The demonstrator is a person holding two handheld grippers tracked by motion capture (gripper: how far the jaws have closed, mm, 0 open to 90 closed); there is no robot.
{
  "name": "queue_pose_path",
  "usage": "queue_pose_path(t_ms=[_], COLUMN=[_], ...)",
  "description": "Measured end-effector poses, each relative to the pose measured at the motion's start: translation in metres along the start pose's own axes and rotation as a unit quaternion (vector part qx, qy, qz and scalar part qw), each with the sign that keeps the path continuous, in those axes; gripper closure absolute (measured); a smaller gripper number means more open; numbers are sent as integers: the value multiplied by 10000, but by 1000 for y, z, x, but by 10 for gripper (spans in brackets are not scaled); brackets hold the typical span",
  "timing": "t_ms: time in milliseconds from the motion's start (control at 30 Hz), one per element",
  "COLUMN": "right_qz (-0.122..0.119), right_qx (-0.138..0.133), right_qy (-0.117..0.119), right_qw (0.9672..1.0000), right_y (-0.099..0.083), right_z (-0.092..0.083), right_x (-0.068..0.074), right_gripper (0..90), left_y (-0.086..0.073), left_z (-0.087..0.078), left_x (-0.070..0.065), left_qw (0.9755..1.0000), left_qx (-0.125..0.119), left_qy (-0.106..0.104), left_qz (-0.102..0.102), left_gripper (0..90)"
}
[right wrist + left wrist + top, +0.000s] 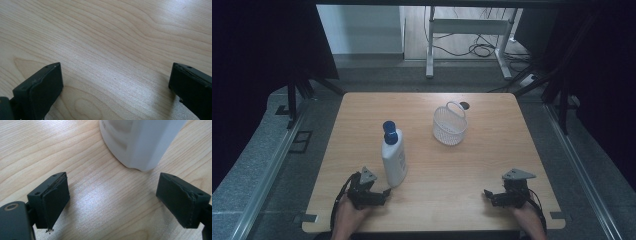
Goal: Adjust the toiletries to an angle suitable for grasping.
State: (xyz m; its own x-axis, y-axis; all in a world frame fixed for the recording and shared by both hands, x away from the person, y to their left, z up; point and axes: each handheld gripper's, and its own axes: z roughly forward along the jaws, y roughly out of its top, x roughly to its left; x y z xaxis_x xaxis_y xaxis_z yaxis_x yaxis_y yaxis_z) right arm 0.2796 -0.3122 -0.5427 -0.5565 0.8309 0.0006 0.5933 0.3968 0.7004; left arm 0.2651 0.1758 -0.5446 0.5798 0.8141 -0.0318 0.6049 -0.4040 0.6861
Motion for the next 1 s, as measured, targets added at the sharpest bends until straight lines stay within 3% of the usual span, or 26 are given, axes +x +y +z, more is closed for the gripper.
queue_pose_path(t_ms=[1000], right_qz=[-14], right_qx=[4], right_qy=[1], right_qw=[10000], right_y=[1], right_z=[1], right_x=[0], right_gripper=[0], left_y=[3], left_z=[0], left_x=[1], left_qw=[10000], left_qx=[94], left_qy=[-6], left_qz=[-18], left_gripper=[111])
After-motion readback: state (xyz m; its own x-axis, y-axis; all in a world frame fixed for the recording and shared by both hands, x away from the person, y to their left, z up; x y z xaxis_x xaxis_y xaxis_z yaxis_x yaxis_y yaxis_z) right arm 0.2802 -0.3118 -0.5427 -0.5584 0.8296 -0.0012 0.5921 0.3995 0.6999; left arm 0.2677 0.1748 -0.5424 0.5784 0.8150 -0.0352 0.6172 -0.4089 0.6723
